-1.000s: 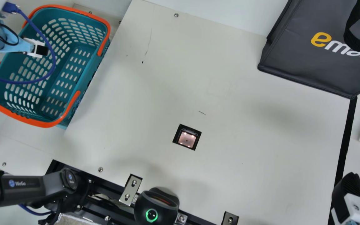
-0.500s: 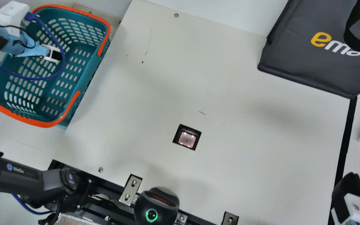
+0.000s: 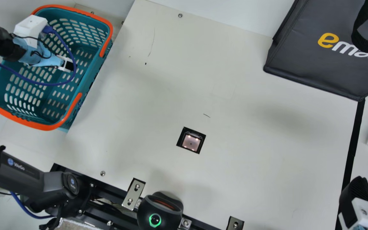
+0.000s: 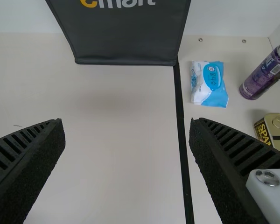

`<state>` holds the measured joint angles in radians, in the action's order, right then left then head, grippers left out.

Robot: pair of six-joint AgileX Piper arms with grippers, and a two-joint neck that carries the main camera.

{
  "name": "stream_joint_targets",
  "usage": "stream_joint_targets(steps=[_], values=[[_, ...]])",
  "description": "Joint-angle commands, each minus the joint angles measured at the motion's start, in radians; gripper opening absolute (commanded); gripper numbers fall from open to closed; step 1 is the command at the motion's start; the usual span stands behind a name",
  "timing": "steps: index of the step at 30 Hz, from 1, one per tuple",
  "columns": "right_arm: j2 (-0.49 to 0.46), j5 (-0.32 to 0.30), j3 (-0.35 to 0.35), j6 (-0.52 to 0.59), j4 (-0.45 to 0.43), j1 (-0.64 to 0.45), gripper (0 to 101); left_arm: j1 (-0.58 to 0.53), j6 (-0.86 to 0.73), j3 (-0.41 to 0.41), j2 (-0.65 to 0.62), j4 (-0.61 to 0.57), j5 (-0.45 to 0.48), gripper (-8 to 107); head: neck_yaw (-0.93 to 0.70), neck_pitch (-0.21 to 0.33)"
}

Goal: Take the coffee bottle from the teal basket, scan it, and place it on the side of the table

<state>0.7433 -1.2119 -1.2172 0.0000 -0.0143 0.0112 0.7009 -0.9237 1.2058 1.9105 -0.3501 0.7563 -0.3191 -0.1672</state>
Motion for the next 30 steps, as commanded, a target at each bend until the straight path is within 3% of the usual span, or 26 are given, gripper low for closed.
stream_joint_targets(steps=[1,21,30], values=[[0.0,0.0,0.0,0.0,0.0,0.0,95,-0.003,0.002,-0.009,0.008,-0.004,-0.015,90,-0.002,0.029],[0.0,0.0,0.0,0.0,0.0,0.0,95,-0.023,-0.049,-0.009,0.077,-0.16,-0.021,90,-0.002,0.029],[0.0,0.0,0.0,0.0,0.0,0.0,95,-0.029,-0.145,-0.013,0.109,-0.351,-0.075,90,-0.002,0.029]])
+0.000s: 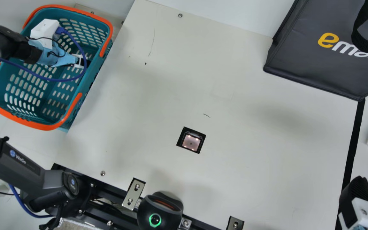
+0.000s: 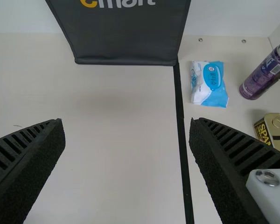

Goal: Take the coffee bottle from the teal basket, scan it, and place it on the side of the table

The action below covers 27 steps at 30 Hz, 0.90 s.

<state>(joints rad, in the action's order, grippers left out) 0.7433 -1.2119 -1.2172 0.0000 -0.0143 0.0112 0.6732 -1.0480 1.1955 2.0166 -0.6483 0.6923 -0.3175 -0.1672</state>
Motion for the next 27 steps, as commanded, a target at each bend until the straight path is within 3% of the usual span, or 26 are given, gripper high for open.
stream_joint_targets(steps=[1,15,27], values=[[0.0,0.0,0.0,0.0,0.0,0.0,95,-0.001,-0.036,-0.007,0.006,-0.076,-0.021,90,-0.004,0.029],[0.0,0.0,0.0,0.0,0.0,0.0,95,-0.032,-0.268,-0.056,0.051,-0.354,-0.146,90,-0.004,0.029],[0.0,0.0,0.0,0.0,0.0,0.0,95,-0.065,-0.38,-0.05,0.11,-0.473,-0.219,90,-0.004,0.029]])
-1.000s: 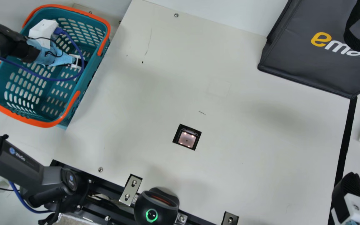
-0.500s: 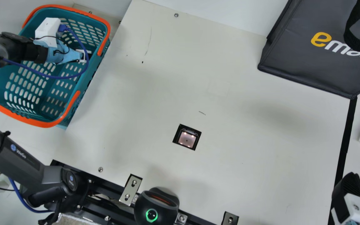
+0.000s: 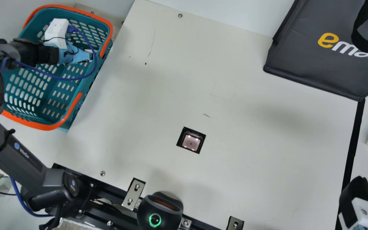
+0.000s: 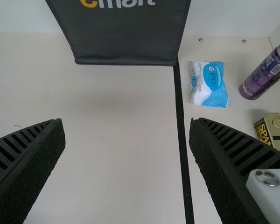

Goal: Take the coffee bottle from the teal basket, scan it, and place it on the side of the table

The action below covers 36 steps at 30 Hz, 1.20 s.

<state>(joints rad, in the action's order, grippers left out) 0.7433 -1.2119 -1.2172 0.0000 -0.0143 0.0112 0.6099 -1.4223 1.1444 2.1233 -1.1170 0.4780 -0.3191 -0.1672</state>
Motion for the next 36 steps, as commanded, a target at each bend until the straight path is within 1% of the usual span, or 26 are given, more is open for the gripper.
stream_joint_targets(steps=[1,12,19,26,31,36], values=[[0.0,0.0,0.0,0.0,0.0,0.0,95,-0.005,-0.014,0.002,0.008,-0.011,-0.011,90,-0.002,0.029],[0.0,0.0,0.0,0.0,0.0,0.0,95,-0.031,-0.053,0.009,0.044,-0.038,-0.062,90,-0.002,0.029],[0.0,-0.001,0.0,0.0,0.0,0.0,95,-0.032,-0.053,0.007,0.054,-0.016,-0.1,90,-0.002,0.029],[0.0,-0.001,0.0,0.0,0.0,0.0,95,-0.013,-0.032,0.012,0.061,0.032,-0.13,90,-0.002,0.029],[0.0,-0.001,0.0,0.0,0.0,0.0,95,0.003,0.009,0.014,0.056,0.066,-0.125,90,-0.002,0.029],[0.0,-0.001,0.0,0.0,0.0,0.0,95,0.006,0.085,0.013,0.035,0.084,-0.102,90,-0.002,0.029]])
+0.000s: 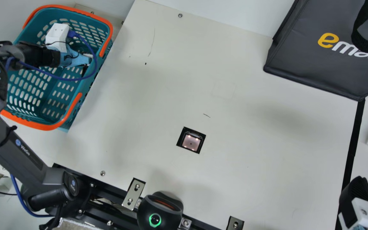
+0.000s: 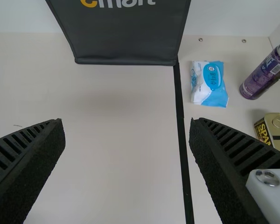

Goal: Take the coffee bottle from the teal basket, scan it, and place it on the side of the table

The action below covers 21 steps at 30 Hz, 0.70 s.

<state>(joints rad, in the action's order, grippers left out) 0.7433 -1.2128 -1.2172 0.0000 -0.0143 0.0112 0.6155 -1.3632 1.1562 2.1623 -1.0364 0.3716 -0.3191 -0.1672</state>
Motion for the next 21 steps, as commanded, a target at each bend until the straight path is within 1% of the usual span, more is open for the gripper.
stream_joint_targets(steps=[1,12,21], values=[[0.0,0.0,0.0,0.0,0.0,0.0,95,-0.001,0.043,0.001,-0.009,0.006,0.009,90,-0.002,0.029],[0.0,0.0,0.0,0.0,0.0,0.0,95,-0.023,0.218,0.016,-0.033,0.093,0.029,90,-0.002,0.029],[0.0,0.0,0.0,0.0,0.0,0.0,95,-0.029,0.287,0.029,-0.028,0.152,0.026,90,-0.002,0.029]])
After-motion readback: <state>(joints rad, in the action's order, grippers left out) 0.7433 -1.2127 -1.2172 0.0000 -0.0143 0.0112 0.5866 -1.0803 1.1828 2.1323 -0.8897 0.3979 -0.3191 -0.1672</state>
